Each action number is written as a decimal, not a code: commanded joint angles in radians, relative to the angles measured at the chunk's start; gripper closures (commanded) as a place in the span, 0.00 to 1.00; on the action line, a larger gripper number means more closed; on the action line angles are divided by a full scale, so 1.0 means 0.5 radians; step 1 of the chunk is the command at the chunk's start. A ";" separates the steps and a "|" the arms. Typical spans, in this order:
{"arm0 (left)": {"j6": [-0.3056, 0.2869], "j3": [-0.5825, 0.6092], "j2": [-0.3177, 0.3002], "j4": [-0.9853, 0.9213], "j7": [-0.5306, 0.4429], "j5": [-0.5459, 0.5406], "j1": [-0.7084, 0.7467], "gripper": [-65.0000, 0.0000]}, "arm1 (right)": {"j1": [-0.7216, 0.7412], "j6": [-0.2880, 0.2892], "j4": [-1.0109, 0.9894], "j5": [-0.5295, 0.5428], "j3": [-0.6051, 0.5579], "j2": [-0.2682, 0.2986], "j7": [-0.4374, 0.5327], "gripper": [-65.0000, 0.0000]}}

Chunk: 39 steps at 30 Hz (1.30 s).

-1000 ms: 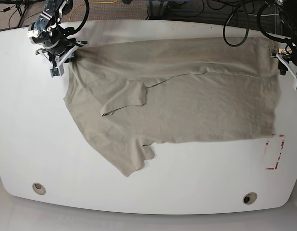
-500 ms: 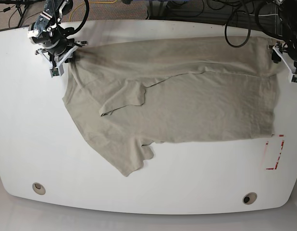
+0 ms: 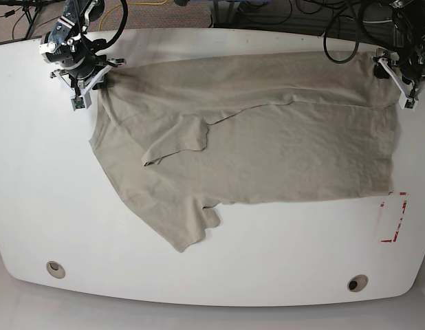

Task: Layout the t-shirt on the table in an organized manner, then fold the t-shirt properly
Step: 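Move the right gripper back to the shirt corner and hold it, then hold the shirt edge with both grippers and pull it taut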

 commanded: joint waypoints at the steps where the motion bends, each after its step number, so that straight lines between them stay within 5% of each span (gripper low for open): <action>1: -0.002 0.036 -0.018 -0.055 -0.065 0.010 0.006 0.36 | -0.002 -0.003 0.035 -0.011 0.002 0.019 -0.006 0.90; 9: -0.002 0.064 -0.021 -0.119 -0.081 0.013 0.031 0.86 | -0.002 -0.003 0.035 -0.023 0.015 0.022 -0.006 0.91; 11: -0.002 0.067 -0.021 -0.113 -0.081 0.013 0.055 0.91 | -0.005 -0.003 0.038 -0.026 0.018 0.025 -0.006 0.91; 39: -0.002 0.184 -0.049 0.289 -0.075 0.010 0.288 0.89 | -0.257 -0.003 0.198 -0.026 0.168 0.074 -0.009 0.91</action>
